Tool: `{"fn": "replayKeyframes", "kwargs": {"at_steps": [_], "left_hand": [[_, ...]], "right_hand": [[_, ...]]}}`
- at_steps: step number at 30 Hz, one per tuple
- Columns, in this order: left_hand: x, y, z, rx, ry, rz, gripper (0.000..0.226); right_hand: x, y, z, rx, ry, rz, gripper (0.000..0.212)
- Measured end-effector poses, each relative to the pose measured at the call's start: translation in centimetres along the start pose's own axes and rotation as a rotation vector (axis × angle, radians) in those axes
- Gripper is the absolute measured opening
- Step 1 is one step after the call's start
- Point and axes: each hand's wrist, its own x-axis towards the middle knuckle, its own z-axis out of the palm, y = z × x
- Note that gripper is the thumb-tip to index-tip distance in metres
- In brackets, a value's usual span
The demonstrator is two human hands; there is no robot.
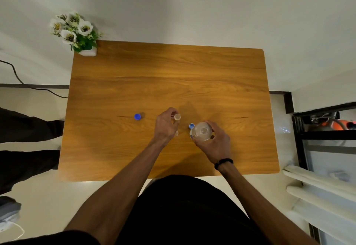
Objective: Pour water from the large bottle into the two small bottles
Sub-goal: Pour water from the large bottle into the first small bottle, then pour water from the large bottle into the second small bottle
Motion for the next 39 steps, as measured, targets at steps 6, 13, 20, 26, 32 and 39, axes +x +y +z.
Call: {"fn": "replayKeyframes", "kwargs": {"at_steps": [6,13,20,26,32,39], "left_hand": [[-0.2,-0.4,0.1,0.0,-0.004,0.0,0.017],[-0.2,-0.5,-0.1,0.028,-0.035,0.006,0.026],[-1.9,-1.4,-1.4,0.051,0.006,0.005,0.033],[-5.4,-3.2,-1.6,0.176,0.057,0.007,0.035],[-7.5,-4.0,-0.3,0.189,-0.028,-0.019,0.049],[-6.4,-3.6,0.8,0.155,-0.032,-0.045,0.046]], "right_hand": [[-0.6,-0.1,-0.2,0.007,-0.011,-0.012,0.066],[-1.2,0.0,-0.3,-0.007,-0.02,-0.008,0.066],[-1.5,-0.2,-0.1,-0.026,-0.038,-0.04,0.066],[-1.7,-0.5,0.2,-0.027,-0.066,-0.043,0.067],[-2.0,-0.6,0.2,-0.03,-0.057,-0.061,0.068],[-2.3,0.0,-0.4,-0.047,-0.055,-0.049,0.071]]}}
